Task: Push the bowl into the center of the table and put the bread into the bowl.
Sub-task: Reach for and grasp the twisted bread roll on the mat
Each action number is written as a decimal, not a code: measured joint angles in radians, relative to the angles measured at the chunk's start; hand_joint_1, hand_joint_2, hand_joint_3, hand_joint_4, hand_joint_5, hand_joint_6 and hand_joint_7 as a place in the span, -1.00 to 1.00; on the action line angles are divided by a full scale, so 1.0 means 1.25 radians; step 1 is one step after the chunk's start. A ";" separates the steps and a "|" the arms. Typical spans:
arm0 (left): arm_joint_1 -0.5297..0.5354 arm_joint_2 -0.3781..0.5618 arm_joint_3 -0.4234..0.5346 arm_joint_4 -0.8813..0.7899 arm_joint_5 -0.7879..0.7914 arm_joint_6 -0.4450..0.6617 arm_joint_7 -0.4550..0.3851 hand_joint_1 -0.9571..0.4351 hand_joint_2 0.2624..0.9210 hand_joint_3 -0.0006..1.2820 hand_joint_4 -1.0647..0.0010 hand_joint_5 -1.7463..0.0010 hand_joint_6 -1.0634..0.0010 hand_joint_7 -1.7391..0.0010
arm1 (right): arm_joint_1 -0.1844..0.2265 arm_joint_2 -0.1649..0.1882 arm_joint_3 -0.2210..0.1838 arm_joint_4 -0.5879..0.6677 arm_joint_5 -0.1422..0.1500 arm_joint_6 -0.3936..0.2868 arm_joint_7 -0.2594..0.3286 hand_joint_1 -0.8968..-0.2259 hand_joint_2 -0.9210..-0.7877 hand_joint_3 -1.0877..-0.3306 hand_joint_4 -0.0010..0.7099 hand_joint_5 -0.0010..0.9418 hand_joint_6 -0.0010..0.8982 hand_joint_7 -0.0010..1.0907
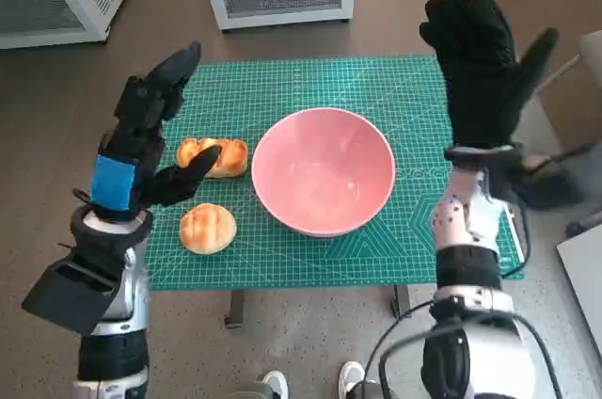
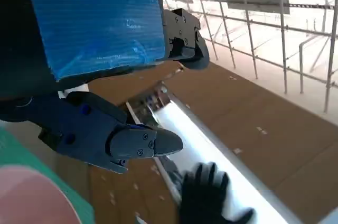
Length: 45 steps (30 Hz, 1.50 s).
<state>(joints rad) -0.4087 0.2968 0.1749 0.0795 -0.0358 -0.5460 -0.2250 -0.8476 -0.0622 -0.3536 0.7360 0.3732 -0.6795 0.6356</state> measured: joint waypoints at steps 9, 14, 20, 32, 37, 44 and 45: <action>-0.035 0.074 -0.011 0.016 0.061 0.031 -0.007 -0.29 0.96 -0.89 0.73 1.00 0.84 0.58 | 0.113 -0.010 0.078 -0.193 -0.044 -0.011 -0.029 0.55 -1.00 0.54 0.69 -0.98 -0.40 0.37; -0.055 0.144 -0.034 0.004 0.123 0.119 -0.045 -0.26 0.76 -0.96 0.84 1.00 0.84 0.64 | 0.150 -0.012 0.106 -0.261 -0.043 0.002 -0.036 0.53 -1.00 0.51 0.67 -0.99 -0.47 0.46; -0.063 0.212 -0.070 -0.077 0.221 0.321 -0.111 -0.05 0.54 -0.99 0.86 0.99 0.79 0.70 | 0.161 -0.013 0.117 -0.283 -0.043 0.006 -0.040 0.54 -1.00 0.45 0.66 -0.99 -0.52 0.55; -0.152 0.275 -0.220 -0.122 0.393 0.679 -0.279 0.20 0.39 -1.00 0.88 1.00 0.62 0.90 | 0.162 -0.013 0.136 -0.287 -0.044 0.006 -0.059 0.61 -1.00 0.33 0.64 -1.00 -0.57 0.63; -0.201 0.275 -0.285 -0.067 0.439 0.725 -0.310 0.17 0.39 -1.00 0.87 1.00 0.61 0.92 | 0.164 -0.014 0.145 -0.288 -0.045 0.006 -0.065 0.62 -1.00 0.29 0.63 -1.00 -0.59 0.64; -0.253 0.263 -0.351 0.030 0.486 0.773 -0.324 0.18 0.38 -1.00 0.86 1.00 0.60 0.94 | 0.168 -0.019 0.148 -0.288 -0.045 0.005 -0.072 0.62 -1.00 0.26 0.63 -1.00 -0.60 0.66; -0.259 0.261 -0.360 0.046 0.492 0.775 -0.324 0.18 0.38 -1.00 0.87 1.00 0.60 0.94 | 0.168 -0.021 0.148 -0.288 -0.045 0.005 -0.073 0.62 -1.00 0.26 0.63 -1.00 -0.60 0.66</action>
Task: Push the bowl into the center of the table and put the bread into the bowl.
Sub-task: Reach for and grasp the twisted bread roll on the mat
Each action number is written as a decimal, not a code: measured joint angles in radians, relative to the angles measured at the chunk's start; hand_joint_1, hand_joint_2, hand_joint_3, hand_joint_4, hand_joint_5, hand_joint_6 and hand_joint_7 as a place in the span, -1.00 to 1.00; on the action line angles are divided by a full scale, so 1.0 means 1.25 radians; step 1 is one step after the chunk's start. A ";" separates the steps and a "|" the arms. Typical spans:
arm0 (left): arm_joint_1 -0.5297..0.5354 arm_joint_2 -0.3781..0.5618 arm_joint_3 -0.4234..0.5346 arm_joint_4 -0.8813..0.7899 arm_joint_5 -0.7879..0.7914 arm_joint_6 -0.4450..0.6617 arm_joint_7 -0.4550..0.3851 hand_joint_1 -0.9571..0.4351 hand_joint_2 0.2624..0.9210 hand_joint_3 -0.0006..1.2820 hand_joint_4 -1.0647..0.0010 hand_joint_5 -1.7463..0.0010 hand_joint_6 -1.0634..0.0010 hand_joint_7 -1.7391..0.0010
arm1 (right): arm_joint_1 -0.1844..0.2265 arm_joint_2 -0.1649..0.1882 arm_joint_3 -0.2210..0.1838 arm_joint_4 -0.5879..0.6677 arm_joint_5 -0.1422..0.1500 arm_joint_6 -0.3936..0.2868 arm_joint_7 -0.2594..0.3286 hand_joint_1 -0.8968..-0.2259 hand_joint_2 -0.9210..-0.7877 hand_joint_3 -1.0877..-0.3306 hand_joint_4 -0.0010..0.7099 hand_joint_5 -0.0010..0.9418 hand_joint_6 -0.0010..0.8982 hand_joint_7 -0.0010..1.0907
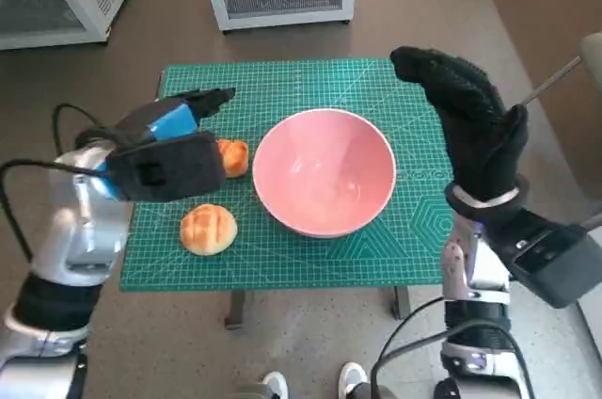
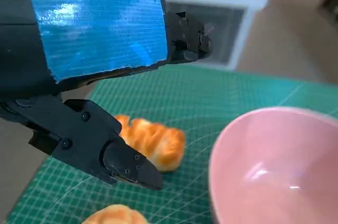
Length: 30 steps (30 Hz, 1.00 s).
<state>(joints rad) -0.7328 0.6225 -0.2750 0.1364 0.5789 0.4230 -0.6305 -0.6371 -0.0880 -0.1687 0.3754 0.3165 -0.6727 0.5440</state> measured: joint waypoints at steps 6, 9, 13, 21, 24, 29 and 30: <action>-0.038 -0.015 -0.045 0.108 0.028 0.000 0.004 0.18 0.38 -1.00 0.87 1.00 0.59 0.96 | 0.003 -0.003 0.002 -0.001 0.001 0.000 -0.006 0.62 -1.00 0.25 0.63 -1.00 -0.61 0.67; -0.060 -0.027 -0.062 0.171 0.037 -0.005 0.016 0.18 0.38 -1.00 0.87 1.00 0.59 0.96 | 0.004 -0.004 0.002 -0.001 0.001 0.000 -0.008 0.62 -1.00 0.25 0.63 -1.00 -0.61 0.67; -0.090 -0.046 -0.080 0.269 0.040 -0.027 0.042 0.17 0.38 -1.00 0.86 1.00 0.58 0.97 | 0.006 -0.006 0.004 -0.001 0.002 0.000 -0.009 0.62 -1.00 0.26 0.63 -1.00 -0.61 0.67; -0.168 -0.098 -0.125 0.514 0.053 -0.083 0.115 0.13 0.36 -1.00 0.84 1.00 0.58 0.98 | 0.011 -0.007 0.007 -0.001 0.003 0.001 -0.009 0.58 -1.00 0.28 0.63 -1.00 -0.60 0.67; -0.192 -0.118 -0.143 0.598 0.065 -0.105 0.145 0.14 0.37 -1.00 0.85 1.00 0.57 0.98 | 0.013 -0.007 0.010 -0.002 0.003 0.003 -0.010 0.58 -1.00 0.28 0.63 -1.00 -0.60 0.66; -0.221 -0.147 -0.165 0.713 0.070 -0.139 0.185 0.17 0.38 -0.99 0.86 1.00 0.56 0.98 | 0.020 -0.007 0.010 -0.008 0.013 0.014 -0.013 0.59 -1.00 0.28 0.63 -1.00 -0.59 0.67; -0.227 -0.153 -0.169 0.735 0.072 -0.145 0.194 0.18 0.40 -0.99 0.84 0.99 0.56 0.98 | 0.021 -0.007 0.010 -0.009 0.013 0.016 -0.014 0.59 -1.00 0.28 0.63 -1.00 -0.59 0.67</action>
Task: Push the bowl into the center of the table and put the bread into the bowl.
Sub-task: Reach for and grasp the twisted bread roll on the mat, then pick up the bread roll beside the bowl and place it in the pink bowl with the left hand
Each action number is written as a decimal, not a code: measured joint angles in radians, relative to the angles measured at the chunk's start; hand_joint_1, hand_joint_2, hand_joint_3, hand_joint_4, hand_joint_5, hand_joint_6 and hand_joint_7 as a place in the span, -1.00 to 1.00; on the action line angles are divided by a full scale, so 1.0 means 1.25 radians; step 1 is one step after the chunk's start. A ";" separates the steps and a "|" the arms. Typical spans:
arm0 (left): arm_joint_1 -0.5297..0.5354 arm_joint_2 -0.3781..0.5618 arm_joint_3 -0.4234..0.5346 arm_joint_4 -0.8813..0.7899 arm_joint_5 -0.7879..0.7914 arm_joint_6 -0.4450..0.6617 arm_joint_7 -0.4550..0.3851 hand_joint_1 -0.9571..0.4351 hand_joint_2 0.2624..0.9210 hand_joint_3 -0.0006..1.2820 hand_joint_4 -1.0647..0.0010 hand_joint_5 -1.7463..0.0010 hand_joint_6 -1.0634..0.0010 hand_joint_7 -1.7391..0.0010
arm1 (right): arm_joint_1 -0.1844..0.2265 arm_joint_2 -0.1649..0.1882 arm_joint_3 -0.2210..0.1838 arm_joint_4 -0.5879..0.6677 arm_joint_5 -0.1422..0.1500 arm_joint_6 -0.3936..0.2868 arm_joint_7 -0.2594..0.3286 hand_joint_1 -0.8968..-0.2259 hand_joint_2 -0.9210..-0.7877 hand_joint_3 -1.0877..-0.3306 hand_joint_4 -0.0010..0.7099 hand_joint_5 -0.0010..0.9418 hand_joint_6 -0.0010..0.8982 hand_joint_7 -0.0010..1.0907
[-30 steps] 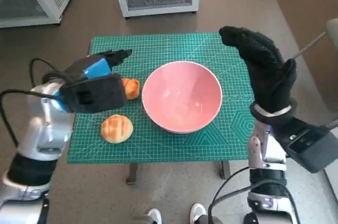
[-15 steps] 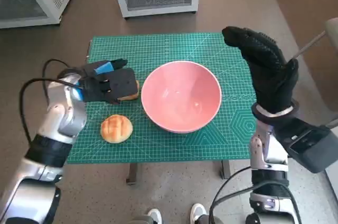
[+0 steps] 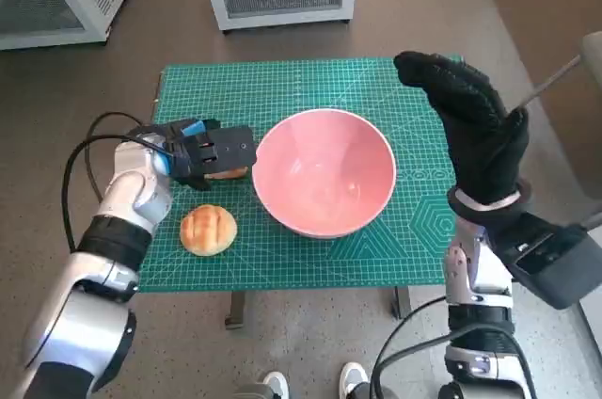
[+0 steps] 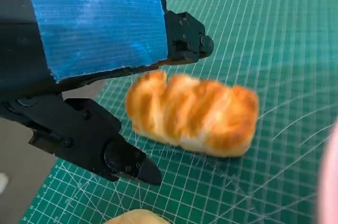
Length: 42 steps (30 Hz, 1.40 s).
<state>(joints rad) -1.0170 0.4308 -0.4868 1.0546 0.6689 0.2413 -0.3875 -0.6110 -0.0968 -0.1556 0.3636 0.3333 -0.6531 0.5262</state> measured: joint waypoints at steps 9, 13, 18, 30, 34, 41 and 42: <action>-0.026 -0.033 -0.017 0.107 0.002 -0.041 0.091 0.31 0.56 -0.96 0.51 0.96 0.35 0.96 | 0.003 0.000 0.003 -0.009 0.012 0.011 -0.002 0.60 -1.00 0.27 0.63 -1.00 -0.58 0.67; -0.026 -0.038 -0.022 0.127 0.002 -0.080 0.145 0.34 0.69 -0.95 0.13 0.92 0.06 0.92 | 0.005 0.000 0.005 -0.015 0.013 0.014 -0.002 0.60 -1.00 0.27 0.63 -1.00 -0.58 0.67; -0.026 -0.038 -0.033 0.147 0.006 -0.127 0.200 0.70 0.95 -0.85 -0.13 -0.22 -0.30 0.59 | 0.009 0.000 0.005 -0.020 0.015 0.015 -0.002 0.60 -1.00 0.28 0.63 -1.00 -0.58 0.67; -0.026 -0.016 -0.045 0.157 0.024 -0.203 0.257 0.38 1.00 -0.83 -0.11 -0.48 -0.18 -0.31 | 0.014 0.000 0.005 -0.024 0.022 0.022 -0.002 0.61 -1.00 0.30 0.64 -0.99 -0.55 0.64; -0.026 -0.002 -0.037 0.154 0.020 -0.213 0.257 0.38 1.00 -0.83 -0.11 -0.46 -0.19 -0.34 | 0.015 0.001 0.005 -0.024 0.021 0.022 -0.002 0.61 -1.00 0.29 0.65 -0.99 -0.55 0.64; -0.028 0.025 -0.011 0.127 0.005 -0.211 0.241 0.38 1.00 -0.84 -0.15 -0.41 -0.16 -0.38 | 0.015 0.002 0.006 -0.024 0.026 0.026 -0.001 0.61 -1.00 0.29 0.67 -0.98 -0.56 0.65; -0.028 0.031 -0.005 0.113 0.001 -0.209 0.237 0.38 1.00 -0.83 -0.15 -0.39 -0.16 -0.40 | 0.015 0.003 0.006 -0.024 0.030 0.027 0.000 0.61 -1.00 0.29 0.68 -0.98 -0.56 0.65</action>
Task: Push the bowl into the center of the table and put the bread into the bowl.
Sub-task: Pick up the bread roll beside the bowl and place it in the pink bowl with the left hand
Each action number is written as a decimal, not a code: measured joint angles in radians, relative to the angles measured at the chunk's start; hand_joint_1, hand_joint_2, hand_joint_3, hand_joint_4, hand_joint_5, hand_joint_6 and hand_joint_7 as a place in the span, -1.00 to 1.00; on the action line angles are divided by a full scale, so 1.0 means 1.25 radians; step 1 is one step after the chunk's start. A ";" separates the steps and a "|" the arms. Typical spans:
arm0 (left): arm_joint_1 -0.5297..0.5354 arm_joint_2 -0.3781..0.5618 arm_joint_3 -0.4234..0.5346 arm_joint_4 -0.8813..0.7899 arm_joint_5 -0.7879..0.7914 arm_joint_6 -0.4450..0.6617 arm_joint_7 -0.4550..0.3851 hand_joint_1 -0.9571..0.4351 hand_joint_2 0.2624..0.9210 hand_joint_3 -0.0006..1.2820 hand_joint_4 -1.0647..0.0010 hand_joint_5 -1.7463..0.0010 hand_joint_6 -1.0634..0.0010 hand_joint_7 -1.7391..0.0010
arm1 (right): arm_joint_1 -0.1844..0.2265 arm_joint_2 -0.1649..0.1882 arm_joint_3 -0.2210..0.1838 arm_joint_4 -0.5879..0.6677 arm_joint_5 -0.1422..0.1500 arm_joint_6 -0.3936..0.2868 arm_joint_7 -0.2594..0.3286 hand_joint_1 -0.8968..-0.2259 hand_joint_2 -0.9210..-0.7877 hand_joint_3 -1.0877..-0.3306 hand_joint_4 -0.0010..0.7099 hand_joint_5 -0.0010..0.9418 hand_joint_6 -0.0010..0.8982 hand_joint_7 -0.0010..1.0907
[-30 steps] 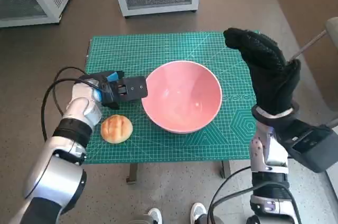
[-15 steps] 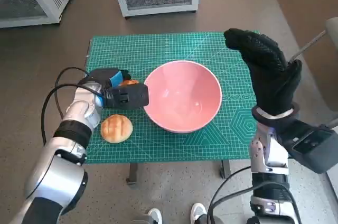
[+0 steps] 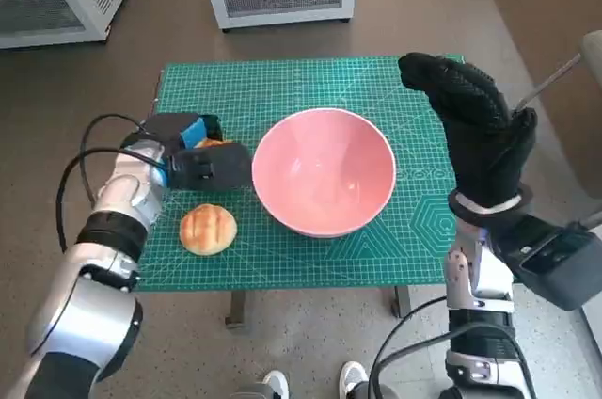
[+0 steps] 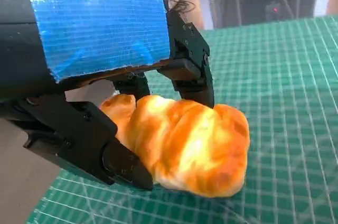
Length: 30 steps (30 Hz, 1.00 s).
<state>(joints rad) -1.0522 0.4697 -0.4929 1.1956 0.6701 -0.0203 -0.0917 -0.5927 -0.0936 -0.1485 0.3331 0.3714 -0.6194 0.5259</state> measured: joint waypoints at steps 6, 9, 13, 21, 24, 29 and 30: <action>0.002 0.041 0.037 -0.136 -0.012 0.026 -0.026 0.38 1.00 -0.83 -0.14 -0.31 -0.17 -0.46 | 0.000 0.001 0.001 0.001 0.015 0.001 0.008 0.61 -1.00 0.29 0.69 -0.97 -0.56 0.65; 0.008 0.064 0.064 -0.232 -0.017 0.037 -0.034 0.38 1.00 -0.85 -0.17 -0.30 -0.20 -0.45 | 0.000 0.001 0.003 0.001 0.015 0.001 0.010 0.61 -1.00 0.28 0.69 -0.97 -0.57 0.66; 0.029 0.090 0.101 -0.364 -0.030 0.052 -0.041 0.38 1.00 -0.87 -0.20 -0.32 -0.20 -0.40 | -0.001 0.001 0.004 0.001 0.015 0.000 0.011 0.59 -1.00 0.28 0.69 -0.97 -0.58 0.67; 0.106 0.104 0.163 -0.615 -0.037 0.088 -0.055 0.38 1.00 -0.89 -0.29 -0.34 -0.16 -0.36 | -0.002 0.001 0.003 0.001 0.016 0.000 0.011 0.58 -1.00 0.28 0.69 -0.97 -0.60 0.70; 0.143 0.102 0.178 -0.709 -0.037 0.098 -0.059 0.38 1.00 -0.90 -0.33 -0.31 -0.16 -0.36 | -0.002 0.001 0.003 0.001 0.016 0.000 0.013 0.57 -1.00 0.29 0.70 -0.97 -0.60 0.70; 0.193 0.092 0.185 -0.855 -0.034 0.107 -0.070 0.38 0.99 -0.93 -0.39 -0.25 -0.18 -0.37 | -0.002 0.000 0.003 0.001 0.017 0.000 0.016 0.56 -1.00 0.30 0.70 -0.96 -0.60 0.71; 0.202 0.089 0.185 -0.883 -0.034 0.107 -0.076 0.38 0.99 -0.93 -0.39 -0.24 -0.18 -0.37 | -0.002 0.000 0.003 0.001 0.017 0.000 0.016 0.56 -1.00 0.30 0.70 -0.96 -0.60 0.71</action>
<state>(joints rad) -0.7997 0.5805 -0.2616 0.0914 0.6278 0.1135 -0.1870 -0.5951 -0.0938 -0.1445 0.3340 0.3926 -0.6189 0.5462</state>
